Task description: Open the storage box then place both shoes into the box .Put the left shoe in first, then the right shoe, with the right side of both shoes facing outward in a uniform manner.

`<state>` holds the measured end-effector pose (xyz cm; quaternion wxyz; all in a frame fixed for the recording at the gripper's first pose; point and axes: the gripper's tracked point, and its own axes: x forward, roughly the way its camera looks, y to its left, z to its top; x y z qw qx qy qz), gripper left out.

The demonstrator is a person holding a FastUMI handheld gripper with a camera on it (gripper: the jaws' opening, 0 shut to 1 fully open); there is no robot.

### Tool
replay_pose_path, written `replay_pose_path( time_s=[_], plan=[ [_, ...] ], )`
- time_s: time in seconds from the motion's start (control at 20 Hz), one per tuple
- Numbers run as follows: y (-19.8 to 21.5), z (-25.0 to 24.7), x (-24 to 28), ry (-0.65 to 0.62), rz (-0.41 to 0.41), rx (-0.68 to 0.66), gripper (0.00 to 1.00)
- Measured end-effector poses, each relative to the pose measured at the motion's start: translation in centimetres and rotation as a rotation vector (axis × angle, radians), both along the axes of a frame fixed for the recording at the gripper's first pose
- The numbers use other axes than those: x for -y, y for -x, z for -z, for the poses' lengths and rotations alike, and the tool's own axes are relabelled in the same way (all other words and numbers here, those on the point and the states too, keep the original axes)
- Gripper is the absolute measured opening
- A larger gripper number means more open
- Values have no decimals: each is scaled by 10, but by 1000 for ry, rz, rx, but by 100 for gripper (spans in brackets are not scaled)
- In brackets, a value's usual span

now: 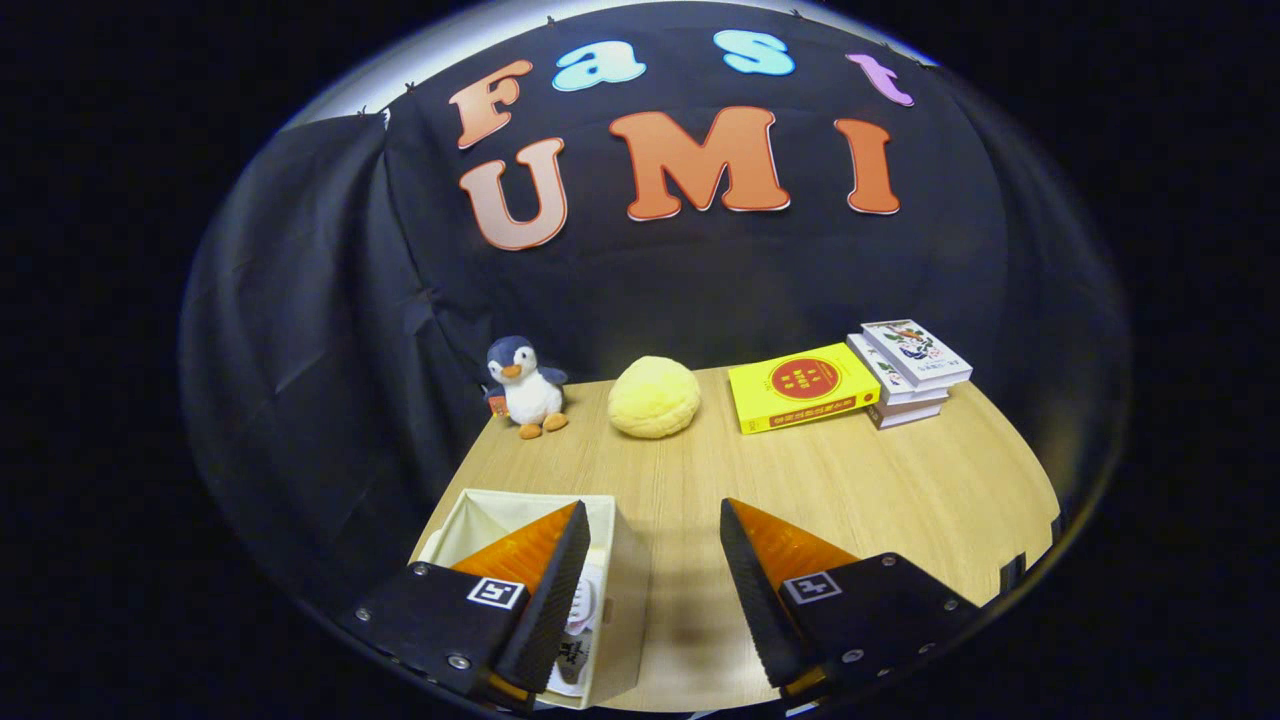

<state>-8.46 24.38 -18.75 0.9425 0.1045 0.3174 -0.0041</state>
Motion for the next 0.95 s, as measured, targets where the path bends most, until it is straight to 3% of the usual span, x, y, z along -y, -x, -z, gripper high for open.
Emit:
replay_pose_path(
  time_s=[0.35, 0.95],
  plan=[
    [3, -56, 94, 79, 77, 221, 89],
    [15, -76, 223, 149, 131, 270, 90]
  ],
)
